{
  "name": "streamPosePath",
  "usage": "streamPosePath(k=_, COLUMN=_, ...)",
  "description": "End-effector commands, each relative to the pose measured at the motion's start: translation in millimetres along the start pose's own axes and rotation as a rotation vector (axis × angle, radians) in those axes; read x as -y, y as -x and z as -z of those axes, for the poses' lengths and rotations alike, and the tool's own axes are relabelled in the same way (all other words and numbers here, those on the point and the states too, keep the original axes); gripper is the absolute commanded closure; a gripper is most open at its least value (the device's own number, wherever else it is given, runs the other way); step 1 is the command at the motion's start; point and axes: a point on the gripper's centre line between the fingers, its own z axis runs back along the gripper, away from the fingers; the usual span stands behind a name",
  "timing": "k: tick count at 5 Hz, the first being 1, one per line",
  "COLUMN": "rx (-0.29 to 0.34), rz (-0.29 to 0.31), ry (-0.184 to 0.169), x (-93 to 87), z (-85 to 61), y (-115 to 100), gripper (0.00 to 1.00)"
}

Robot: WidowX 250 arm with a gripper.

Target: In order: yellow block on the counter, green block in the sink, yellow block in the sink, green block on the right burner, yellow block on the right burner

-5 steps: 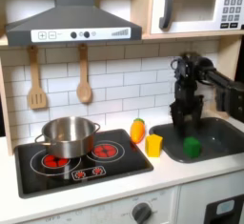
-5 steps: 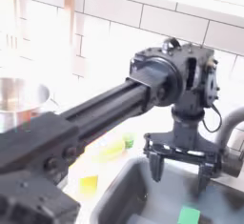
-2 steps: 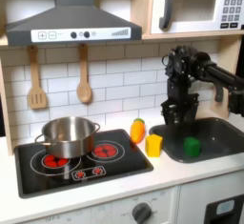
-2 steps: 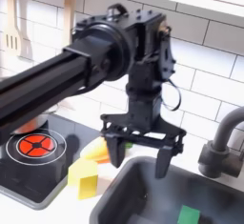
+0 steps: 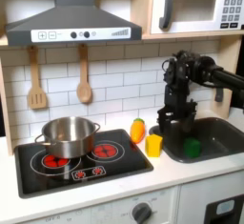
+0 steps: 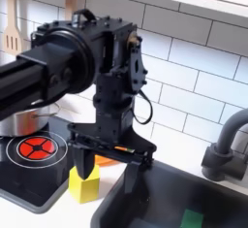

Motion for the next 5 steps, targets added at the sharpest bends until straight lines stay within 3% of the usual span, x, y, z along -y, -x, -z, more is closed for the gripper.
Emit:
streamPosePath(k=1, rx=0.017, rz=-0.079, ry=-0.035, x=-0.3, z=-2.7, y=-2.3, gripper=0.00)
streamPosePath(k=2, rx=0.052, rz=-0.132, ry=-0.031, x=-4.8, z=-3.6, y=-12.5, gripper=0.00)
streamPosePath(k=3, rx=0.130, rz=-0.265, ry=-0.102, x=5.0, z=1.8, y=-27.7, gripper=0.00)
streamPosePath(k=4, rx=0.118, rz=-0.306, ry=-0.121, x=13.8, z=4.9, y=-37.0, gripper=0.00)
streamPosePath(k=5, rx=0.119, rz=-0.395, ry=-0.153, x=16.0, z=8.7, y=-43.5, gripper=0.00)
